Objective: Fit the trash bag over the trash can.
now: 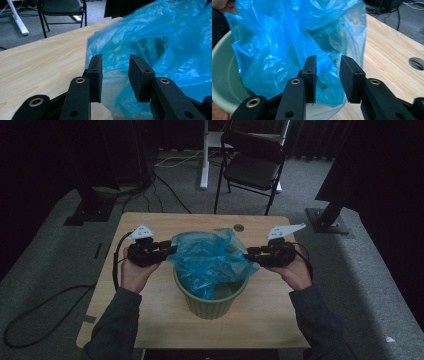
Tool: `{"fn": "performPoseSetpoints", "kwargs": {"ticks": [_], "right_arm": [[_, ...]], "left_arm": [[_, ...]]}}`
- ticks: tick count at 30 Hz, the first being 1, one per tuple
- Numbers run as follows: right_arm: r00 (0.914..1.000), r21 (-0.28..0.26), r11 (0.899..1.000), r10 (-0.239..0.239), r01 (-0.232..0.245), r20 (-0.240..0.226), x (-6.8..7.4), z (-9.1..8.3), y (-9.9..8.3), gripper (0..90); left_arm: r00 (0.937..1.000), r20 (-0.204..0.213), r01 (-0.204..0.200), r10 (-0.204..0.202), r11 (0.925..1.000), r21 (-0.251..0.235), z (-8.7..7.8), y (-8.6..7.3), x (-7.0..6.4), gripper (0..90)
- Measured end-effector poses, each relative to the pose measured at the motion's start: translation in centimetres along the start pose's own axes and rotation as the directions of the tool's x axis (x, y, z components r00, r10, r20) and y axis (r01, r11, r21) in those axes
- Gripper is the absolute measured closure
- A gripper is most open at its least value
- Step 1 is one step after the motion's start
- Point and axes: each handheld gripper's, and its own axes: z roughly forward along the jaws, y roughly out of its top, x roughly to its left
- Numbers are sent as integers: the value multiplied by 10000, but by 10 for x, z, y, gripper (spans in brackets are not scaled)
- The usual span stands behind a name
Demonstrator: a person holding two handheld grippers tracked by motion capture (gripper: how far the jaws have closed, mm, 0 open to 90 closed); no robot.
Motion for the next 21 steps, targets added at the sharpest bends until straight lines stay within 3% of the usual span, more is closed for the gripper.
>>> {"fn": "performPoseSetpoints", "kwargs": {"ticks": [7, 14, 21], "right_arm": [[9980, -19, 9997, -255, 254, -579, 8, -3, 1, 639], [9998, -583, 9983, -5, -6, -182, 5, -16, 1, 654], [9999, -669, 9977, 124, -122, 26, 5, -29, -9, 660]], "left_arm": [[9998, 194, -89, 92, 9999, -137, -8, -3, -8, 604], [9990, 387, -229, 244, 9989, -402, -18, 1, -15, 598], [9960, 788, -403, 429, 9986, -354, -19, -3, -21, 567]]}}
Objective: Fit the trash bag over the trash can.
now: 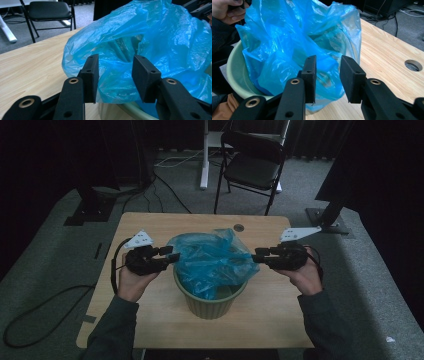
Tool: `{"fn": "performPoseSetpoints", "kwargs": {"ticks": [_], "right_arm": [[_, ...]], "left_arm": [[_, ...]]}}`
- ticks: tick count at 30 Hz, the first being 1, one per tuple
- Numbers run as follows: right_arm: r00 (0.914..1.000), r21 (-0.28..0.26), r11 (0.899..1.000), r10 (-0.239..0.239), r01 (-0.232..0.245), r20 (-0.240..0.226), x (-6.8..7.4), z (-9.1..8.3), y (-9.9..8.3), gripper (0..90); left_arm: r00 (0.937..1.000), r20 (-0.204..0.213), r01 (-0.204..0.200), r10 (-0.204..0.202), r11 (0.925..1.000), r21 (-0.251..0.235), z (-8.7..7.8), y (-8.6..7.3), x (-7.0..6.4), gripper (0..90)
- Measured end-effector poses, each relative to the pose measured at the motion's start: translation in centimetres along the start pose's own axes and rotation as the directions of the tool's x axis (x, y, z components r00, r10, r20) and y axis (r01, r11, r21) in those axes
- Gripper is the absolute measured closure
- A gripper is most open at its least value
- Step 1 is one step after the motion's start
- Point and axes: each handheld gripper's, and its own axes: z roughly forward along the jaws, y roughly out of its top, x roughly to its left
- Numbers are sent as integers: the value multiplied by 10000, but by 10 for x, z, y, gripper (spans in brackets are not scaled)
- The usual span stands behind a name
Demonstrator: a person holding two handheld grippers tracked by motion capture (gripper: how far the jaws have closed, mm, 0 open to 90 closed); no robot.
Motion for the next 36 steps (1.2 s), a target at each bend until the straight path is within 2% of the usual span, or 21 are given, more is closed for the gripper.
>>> {"fn": "performPoseSetpoints", "kwargs": {"ticks": [6, 20, 25, 28, 29, 34, 36], "right_arm": [[9998, -30, 9998, 181, -181, 29, -3, -8, -6, 659], [9998, -243, 9996, 115, -111, 136, 1, -24, -10, 659], [9998, -45, 10000, -15, 14, -176, 4, -24, -13, 658], [9971, 29, 9997, -220, 222, -726, 8, -22, -14, 638], [9940, 94, 9991, -411, 422, -1011, 11, -19, -14, 631], [9880, 286, 9973, -636, 683, -1410, 16, -14, -14, 601], [9858, 339, 9966, -696, 757, -1531, 17, -10, -14, 598]], "left_arm": [[9998, 166, -53, 53, 10000, 14, -3, 0, 0, 547], [9996, 213, -188, 189, 9998, -63, -11, -2, -3, 522], [9953, 841, -461, 483, 9986, -272, -12, -3, -6, 483], [9915, 1131, -629, 649, 9978, -218, -9, -2, -9, 463], [9902, 1200, -700, 716, 9974, -175, -7, -2, -10, 453], [9844, 1493, -918, 927, 9957, -129, -3, 0, -16, 435], [9841, 1482, -969, 983, 9952, -168, -3, 1, -18, 431]]}}
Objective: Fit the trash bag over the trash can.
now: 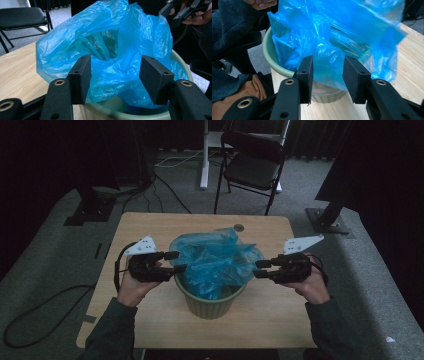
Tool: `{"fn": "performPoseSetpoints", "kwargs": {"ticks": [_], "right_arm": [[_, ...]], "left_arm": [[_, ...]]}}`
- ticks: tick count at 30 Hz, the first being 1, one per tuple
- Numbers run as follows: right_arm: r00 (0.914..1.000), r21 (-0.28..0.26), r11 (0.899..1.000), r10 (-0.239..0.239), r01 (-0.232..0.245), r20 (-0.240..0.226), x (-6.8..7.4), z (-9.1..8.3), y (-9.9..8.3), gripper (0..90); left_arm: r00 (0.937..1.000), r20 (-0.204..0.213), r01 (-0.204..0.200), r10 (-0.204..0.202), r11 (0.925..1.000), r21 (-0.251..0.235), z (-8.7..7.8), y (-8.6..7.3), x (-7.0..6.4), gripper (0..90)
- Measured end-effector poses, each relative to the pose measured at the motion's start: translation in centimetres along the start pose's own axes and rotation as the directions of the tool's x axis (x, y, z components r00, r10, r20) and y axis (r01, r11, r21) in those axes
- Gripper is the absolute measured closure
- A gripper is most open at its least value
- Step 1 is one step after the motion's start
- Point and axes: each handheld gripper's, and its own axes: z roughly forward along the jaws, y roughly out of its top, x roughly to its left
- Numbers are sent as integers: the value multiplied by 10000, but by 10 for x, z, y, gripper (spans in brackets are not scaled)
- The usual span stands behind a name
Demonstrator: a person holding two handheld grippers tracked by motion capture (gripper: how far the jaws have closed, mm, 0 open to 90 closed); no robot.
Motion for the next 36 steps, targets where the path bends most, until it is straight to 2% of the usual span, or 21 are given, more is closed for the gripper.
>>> {"fn": "performPoseSetpoints", "kwargs": {"ticks": [4, 6, 7, 8, 11, 16, 20, 24, 29, 32, 36], "right_arm": [[10000, 178, 9998, 37, -37, 14, -1, 6, -1, 615], [9999, 197, 9998, 63, -65, 92, -2, 7, -1, 674], [9999, 234, 9997, 55, -58, 114, -2, 7, -2, 763], [9999, 234, 9997, 55, -58, 114, -2, 7, -2, 763], [9997, 324, 9995, 7, -14, 230, -1, 8, -2, 858], [9995, 364, 9993, -62, 51, 301, 0, 10, 0, 880], [9994, 373, 9993, -102, 90, 319, 0, 12, 2, 880], [9991, 397, 9991, -162, 146, 400, 1, 13, 3, 880], [9987, 355, 9993, -138, 121, 480, 0, 9, 3, 881], [9988, 376, 9993, -100, 83, 471, -1, 8, 2, 881], [9990, 387, 9992, -122, 106, 432, 0, 11, 3, 880]], "left_arm": [[9999, -148, 72, -72, 10000, 16, -3, 0, 2, 431], [9997, -189, 161, -161, 9999, -12, -6, -1, 5, 432], [9996, -202, 217, -218, 9998, -49, -8, -2, 6, 436], [9993, -247, 269, -272, 9996, -113, -11, -2, 7, 436], [9993, -232, 275, -281, 9993, -255, -16, -1, 8, 436], [9997, 99, 217, -212, 9986, -480, -18, 3, 6, 431], [9996, 282, 68, -55, 9989, -466, -16, 8, 2, 421], [10000, 66, 29, -27, 9995, -309, -15, 10, 2, 418], [9985, -418, 328, -347, 9984, -462, -24, 4, 11, 421], [9984, -439, 347, -369, 9982, -493, -27, 4, 11, 421], [9998, -163, 125, -132, 9992, -386, -23, 8, 5, 418]]}}
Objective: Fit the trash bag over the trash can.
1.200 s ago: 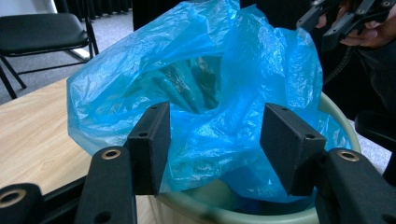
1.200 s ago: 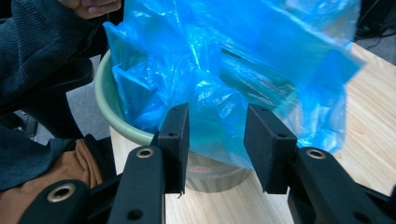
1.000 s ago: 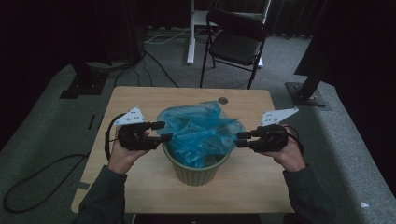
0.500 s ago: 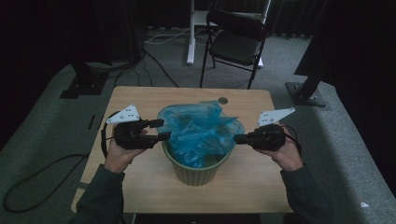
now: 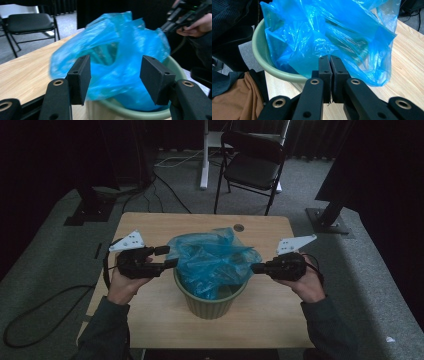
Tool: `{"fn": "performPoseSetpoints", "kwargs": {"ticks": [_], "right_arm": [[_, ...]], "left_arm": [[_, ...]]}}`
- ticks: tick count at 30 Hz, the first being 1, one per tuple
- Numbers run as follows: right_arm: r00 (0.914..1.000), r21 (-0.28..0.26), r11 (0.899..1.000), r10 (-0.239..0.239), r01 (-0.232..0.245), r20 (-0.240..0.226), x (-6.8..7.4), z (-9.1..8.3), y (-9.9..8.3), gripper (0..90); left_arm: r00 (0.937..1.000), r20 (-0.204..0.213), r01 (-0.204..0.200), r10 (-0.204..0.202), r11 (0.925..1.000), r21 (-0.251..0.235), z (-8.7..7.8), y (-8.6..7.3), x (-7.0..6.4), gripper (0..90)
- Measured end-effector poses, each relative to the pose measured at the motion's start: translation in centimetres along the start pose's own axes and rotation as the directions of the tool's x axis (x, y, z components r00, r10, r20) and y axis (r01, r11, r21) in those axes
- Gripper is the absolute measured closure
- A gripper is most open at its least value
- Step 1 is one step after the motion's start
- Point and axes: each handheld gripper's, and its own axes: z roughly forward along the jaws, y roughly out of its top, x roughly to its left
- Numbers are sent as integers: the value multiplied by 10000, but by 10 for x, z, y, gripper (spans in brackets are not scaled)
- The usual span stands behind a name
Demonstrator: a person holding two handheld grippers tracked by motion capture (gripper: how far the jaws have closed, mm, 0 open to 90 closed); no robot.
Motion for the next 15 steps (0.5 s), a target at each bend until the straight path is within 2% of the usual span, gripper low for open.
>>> {"fn": "performPoseSetpoints", "kwargs": {"ticks": [6, 11, 12, 15], "right_arm": [[9999, 46, 9999, -131, 131, -24, 2, 4, 3, 880], [9998, 63, 9998, -166, 166, -111, 3, 7, 3, 879], [9998, 68, 9998, -176, 176, -134, 4, 8, 3, 879], [9997, 102, 9998, -190, 192, -160, 5, 8, 2, 879]], "left_arm": [[9983, 519, -266, 258, 9995, 158, 13, 7, -10, 412], [9977, 640, -242, 205, 9980, 580, 28, 7, -12, 437], [9977, 657, -225, 182, 9976, 656, 30, 6, -13, 484], [9980, 567, -338, 291, 9959, 839, 32, 2, -14, 715]]}}
